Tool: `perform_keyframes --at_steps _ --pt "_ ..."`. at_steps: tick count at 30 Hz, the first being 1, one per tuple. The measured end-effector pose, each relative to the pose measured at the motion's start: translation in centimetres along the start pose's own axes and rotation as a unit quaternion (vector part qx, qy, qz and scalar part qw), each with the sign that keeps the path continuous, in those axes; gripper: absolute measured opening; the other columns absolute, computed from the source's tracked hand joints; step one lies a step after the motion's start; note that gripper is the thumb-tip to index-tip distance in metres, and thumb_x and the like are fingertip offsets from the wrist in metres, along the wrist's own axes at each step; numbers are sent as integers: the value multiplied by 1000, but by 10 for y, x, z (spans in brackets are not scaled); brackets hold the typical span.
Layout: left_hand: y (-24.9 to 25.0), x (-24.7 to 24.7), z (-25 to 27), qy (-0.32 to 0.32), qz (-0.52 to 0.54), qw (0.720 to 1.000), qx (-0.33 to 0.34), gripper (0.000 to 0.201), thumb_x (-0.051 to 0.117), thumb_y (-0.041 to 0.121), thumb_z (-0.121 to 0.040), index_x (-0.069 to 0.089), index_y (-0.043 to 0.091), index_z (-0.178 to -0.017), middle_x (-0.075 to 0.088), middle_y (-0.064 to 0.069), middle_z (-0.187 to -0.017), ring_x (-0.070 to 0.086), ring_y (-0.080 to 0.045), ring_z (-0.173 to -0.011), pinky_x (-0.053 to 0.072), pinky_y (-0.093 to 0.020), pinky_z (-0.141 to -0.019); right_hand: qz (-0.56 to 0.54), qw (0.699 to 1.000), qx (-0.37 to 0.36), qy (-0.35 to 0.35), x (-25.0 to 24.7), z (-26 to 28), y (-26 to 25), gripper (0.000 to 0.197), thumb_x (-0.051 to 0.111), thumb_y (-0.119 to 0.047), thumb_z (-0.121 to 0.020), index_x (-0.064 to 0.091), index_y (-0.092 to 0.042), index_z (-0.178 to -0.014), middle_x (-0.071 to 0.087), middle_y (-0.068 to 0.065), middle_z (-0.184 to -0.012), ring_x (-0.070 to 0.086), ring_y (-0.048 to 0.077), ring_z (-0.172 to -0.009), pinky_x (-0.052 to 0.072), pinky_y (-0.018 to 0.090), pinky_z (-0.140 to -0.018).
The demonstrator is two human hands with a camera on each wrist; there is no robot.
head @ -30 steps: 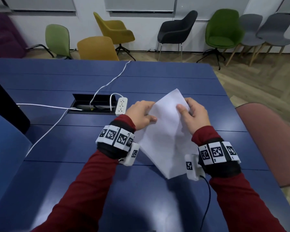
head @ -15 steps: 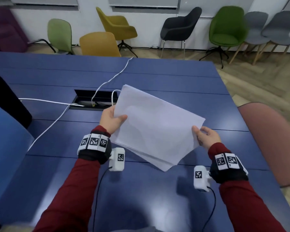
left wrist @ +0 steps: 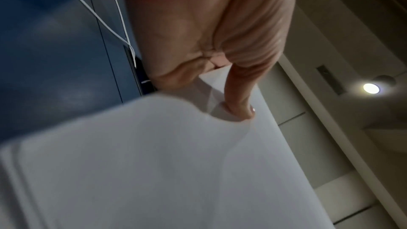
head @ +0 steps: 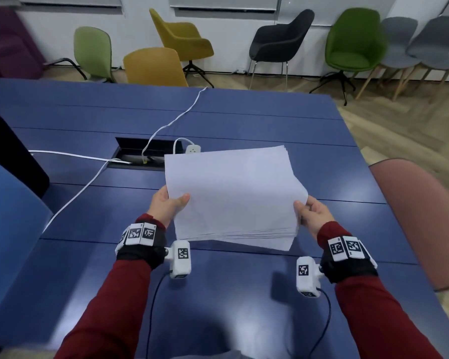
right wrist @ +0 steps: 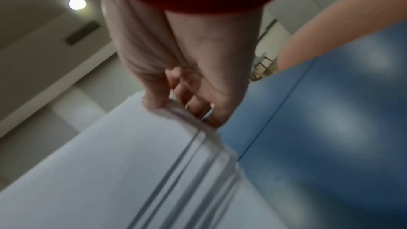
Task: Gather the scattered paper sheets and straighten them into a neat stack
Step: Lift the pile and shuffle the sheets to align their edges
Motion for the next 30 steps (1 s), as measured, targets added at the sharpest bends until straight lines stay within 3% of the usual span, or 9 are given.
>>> perform_keyframes --at_steps 6,8,10,12,16,19,24,27,30 --pt "12 5 -2 -43 26 999 7 22 63 -9 -78 67 9 -89 77 3 -79 72 -10 -75 57 -19 -67 -3 991 -124 48 -6 5 -54 41 49 11 -89 55 -20 -115 72 -28 -79 66 -12 -77 51 9 -77" --pt "19 4 -3 -44 35 998 12 18 59 -10 -82 65 7 -86 76 4 -71 71 -6 -66 56 -15 -63 12 992 -124 17 -4 8 -63 35 55 6 -88 60 -25 -103 72 -26 -76 65 -10 -71 51 10 -70" --pt "25 6 -2 -37 7 999 31 16 56 -7 -86 61 6 -78 71 6 -54 63 0 -49 49 -10 -49 31 992 -118 -10 0 10 -62 30 57 2 -88 61 -26 -95 72 -25 -71 65 -10 -64 47 7 -61" --pt "24 11 -1 -22 -42 997 55 20 56 -2 -88 57 7 -70 60 9 -38 50 2 -32 37 -7 -36 12 993 -116 1 0 9 -55 32 57 3 -88 62 -28 -96 73 -23 -76 67 -6 -70 53 14 -69" --pt "11 16 -6 -37 -38 997 54 11 60 1 -86 66 7 -92 75 11 -69 69 -3 -63 56 -20 -64 -87 988 -103 79 -6 5 -42 33 56 6 -87 64 -25 -94 75 -16 -75 70 0 -69 58 20 -69" --pt "11 21 -6 -55 -18 997 41 16 66 2 -82 68 10 -95 75 0 -91 69 -22 -90 53 -39 -90 -92 982 -121 111 -8 4 -50 31 55 8 -87 63 -22 -90 74 -17 -70 69 -2 -66 56 17 -67" --pt "10 25 -3 -76 56 995 36 37 76 13 -64 66 16 -99 72 0 -97 68 -15 -90 56 -32 -86 -104 984 -113 92 -5 1 -47 34 51 14 -86 60 -18 -90 74 -17 -72 69 -4 -69 54 15 -69" --pt "-17 30 7 -88 -6 996 1 44 81 26 -50 71 16 -92 74 1 -91 67 -16 -87 54 -31 -84 -66 993 -47 83 1 3 -7 37 60 16 -77 61 -22 -80 72 -12 -67 66 0 -63 52 27 -75" --pt "-42 32 9 -61 -52 996 -39 32 84 12 -61 69 14 -89 71 -15 -103 64 -25 -95 53 -36 -87 -53 994 -5 100 6 8 14 39 61 15 -77 62 -23 -84 66 -2 -82 64 9 -70 49 33 -81"
Point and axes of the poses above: each hand's wrist, its own z-axis away from the middle knuckle, its own x-axis out of the palm, y = z × x, the point moved 8 cm from there along -z, towards the middle knuckle
